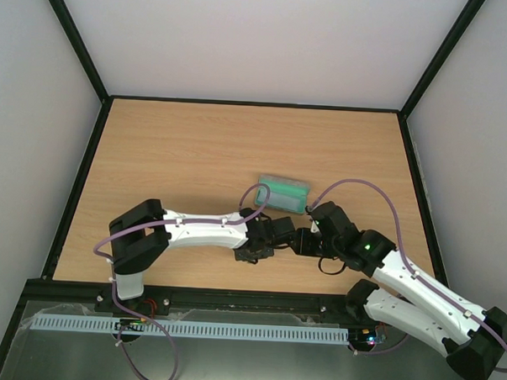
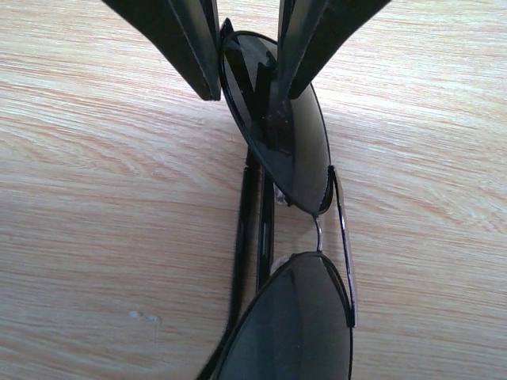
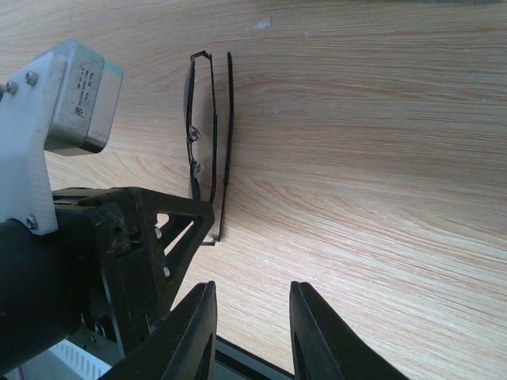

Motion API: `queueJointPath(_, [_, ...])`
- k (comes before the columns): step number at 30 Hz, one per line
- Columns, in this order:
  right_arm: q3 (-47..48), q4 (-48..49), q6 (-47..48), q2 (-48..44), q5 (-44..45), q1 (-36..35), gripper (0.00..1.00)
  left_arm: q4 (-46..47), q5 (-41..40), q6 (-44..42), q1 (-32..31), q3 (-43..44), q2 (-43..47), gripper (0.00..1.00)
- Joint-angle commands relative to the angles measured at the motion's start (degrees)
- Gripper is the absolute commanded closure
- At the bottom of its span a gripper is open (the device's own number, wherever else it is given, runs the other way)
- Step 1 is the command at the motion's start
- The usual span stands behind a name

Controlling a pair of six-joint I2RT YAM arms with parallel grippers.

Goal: Organize the sunglasses
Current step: Adjust the sunglasses at the center of the board.

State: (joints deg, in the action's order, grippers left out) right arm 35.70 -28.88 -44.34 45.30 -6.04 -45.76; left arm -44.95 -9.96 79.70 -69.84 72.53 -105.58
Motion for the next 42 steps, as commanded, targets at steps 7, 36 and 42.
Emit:
queueJointPath(7, [-0.40, -2.79, 0.39, -0.75, -0.94, 0.08, 0.73, -1.60, -1.47, 0.90, -0.47, 0.14, 2.54, 0.89])
queueJointPath(36, [1.87, -5.21, 0.73, 4.71, 0.79, 0.09, 0.73, 25.40, -1.11, 4.50, -0.42, -32.51, 27.68, 0.84])
queueJointPath(42, [2.38, -4.87, 0.39, 6.86, 0.30, 0.08, 0.73, 25.19, -1.91, 5.18, -0.34, -36.13, 31.95, 0.70])
